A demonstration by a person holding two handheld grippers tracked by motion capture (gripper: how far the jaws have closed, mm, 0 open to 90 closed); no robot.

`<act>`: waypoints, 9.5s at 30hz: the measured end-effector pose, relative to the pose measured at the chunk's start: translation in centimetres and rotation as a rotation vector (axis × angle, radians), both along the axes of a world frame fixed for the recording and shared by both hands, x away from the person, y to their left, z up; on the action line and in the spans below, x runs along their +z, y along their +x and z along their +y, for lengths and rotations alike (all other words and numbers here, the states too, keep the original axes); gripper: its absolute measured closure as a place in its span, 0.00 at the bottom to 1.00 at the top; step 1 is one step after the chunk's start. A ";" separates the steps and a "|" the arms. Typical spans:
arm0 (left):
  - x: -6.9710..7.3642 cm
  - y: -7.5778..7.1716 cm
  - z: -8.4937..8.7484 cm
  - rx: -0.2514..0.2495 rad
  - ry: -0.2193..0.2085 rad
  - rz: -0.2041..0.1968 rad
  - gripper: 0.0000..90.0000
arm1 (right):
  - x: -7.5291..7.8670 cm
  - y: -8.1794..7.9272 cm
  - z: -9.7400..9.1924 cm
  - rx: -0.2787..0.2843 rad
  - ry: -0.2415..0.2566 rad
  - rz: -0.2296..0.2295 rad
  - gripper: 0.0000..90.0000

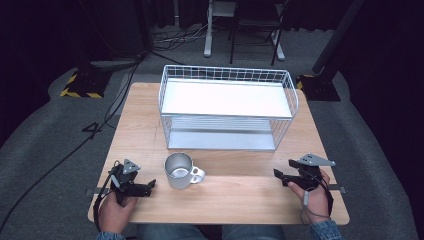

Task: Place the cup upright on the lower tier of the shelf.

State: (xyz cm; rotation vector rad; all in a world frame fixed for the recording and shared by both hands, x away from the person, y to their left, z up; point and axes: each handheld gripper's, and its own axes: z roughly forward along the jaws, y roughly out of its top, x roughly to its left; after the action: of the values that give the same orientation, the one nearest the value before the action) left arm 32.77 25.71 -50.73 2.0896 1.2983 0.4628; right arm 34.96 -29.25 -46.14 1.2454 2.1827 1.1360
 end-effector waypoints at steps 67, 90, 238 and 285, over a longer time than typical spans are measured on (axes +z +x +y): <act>0.0 -0.3 0.0 0.025 0.003 0.000 0.01 | 1.7 0.5 21.5 0.542 0.047 0.025 0.51; 0.0 -0.3 0.0 0.026 0.003 0.000 0.01 | 1.2 0.0 23.3 0.608 -0.034 -0.011 0.79; 0.0 0.0 -0.1 0.027 0.002 0.001 0.01 | 1.6 10.1 9.9 -0.018 -0.017 -0.157 0.78; 0.0 0.3 -0.2 0.031 0.002 0.003 0.01 | 4.9 2.1 3.6 0.088 0.014 -0.101 0.45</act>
State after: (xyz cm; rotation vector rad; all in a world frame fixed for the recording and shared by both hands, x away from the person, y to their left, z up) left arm 33.04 25.52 -50.70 2.0748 1.3341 0.4748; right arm 37.03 -25.68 -41.27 1.0824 2.1763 1.2237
